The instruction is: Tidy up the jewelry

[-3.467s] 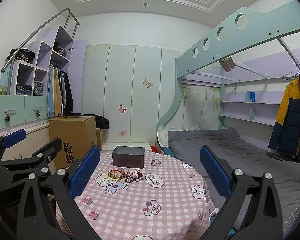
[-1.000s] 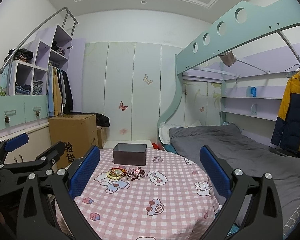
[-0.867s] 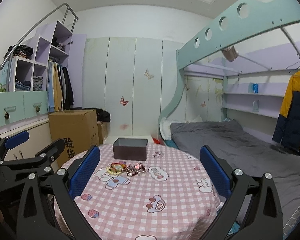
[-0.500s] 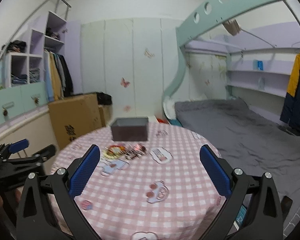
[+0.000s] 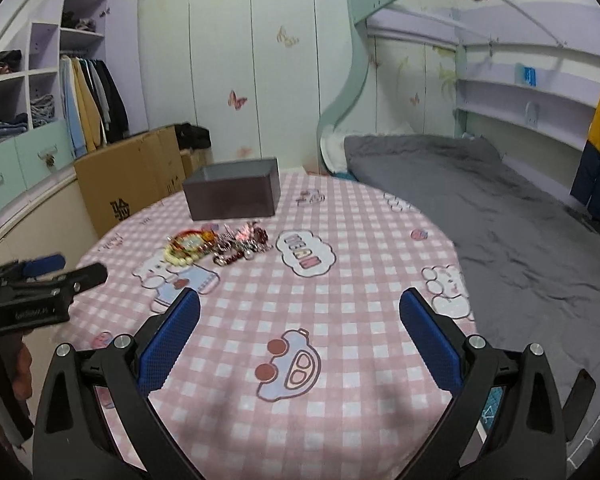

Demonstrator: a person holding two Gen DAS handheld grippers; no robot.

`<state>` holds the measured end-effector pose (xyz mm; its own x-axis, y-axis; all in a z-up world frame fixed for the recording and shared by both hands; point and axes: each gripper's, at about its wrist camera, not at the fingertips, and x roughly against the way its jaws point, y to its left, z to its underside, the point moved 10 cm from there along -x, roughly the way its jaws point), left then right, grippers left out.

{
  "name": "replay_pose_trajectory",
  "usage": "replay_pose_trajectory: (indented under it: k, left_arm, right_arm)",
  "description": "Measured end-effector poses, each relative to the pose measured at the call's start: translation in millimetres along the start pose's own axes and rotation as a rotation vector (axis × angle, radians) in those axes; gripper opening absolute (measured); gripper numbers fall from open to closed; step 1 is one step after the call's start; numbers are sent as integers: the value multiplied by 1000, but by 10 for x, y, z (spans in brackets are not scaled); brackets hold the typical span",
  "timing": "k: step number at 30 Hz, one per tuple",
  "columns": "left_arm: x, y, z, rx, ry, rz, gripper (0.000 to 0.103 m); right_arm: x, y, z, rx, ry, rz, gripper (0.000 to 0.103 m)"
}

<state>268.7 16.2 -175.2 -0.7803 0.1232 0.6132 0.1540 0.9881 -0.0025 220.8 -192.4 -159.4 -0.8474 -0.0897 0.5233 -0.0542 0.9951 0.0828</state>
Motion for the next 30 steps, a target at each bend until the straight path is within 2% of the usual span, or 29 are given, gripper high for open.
replay_pose_trajectory:
  k: [3, 6, 10, 12, 13, 16, 22, 26, 30]
  left_arm:
    - [-224, -26, -90, -40, 23, -18, 91]
    - [-438, -34, -157, -34, 64, 30, 81]
    - [-677, 26, -277, -7, 88, 52, 77]
    - [-806, 14, -320, 1, 106, 74, 71]
    - [-865, 0, -317, 2, 120, 80, 64]
    - [-1026, -34, -284, -1, 158, 100, 52]
    - [-1144, -69, -282, 9, 178, 142, 34]
    - [-1173, -112, -272, -2, 183, 180, 16]
    - [-1144, -110, -276, 12, 178, 203, 11]
  right_arm:
    - [-144, -33, -7, 2, 22, -3, 96]
    - [-268, -51, -27, 11, 39, -8, 96]
    - [-397, -49, -77, 24, 49, -14, 96]
    - [-473, -44, -114, 33, 55, -17, 96]
    - [-495, -42, -124, 35, 56, -18, 96]
    - [-595, -35, -159, 45, 64, -19, 96]
    - [-745, -27, -175, 49, 97, -36, 96]
    - [-812, -37, -173, 36, 128, -65, 96]
    - [-814, -12, -216, 54, 126, -66, 96]
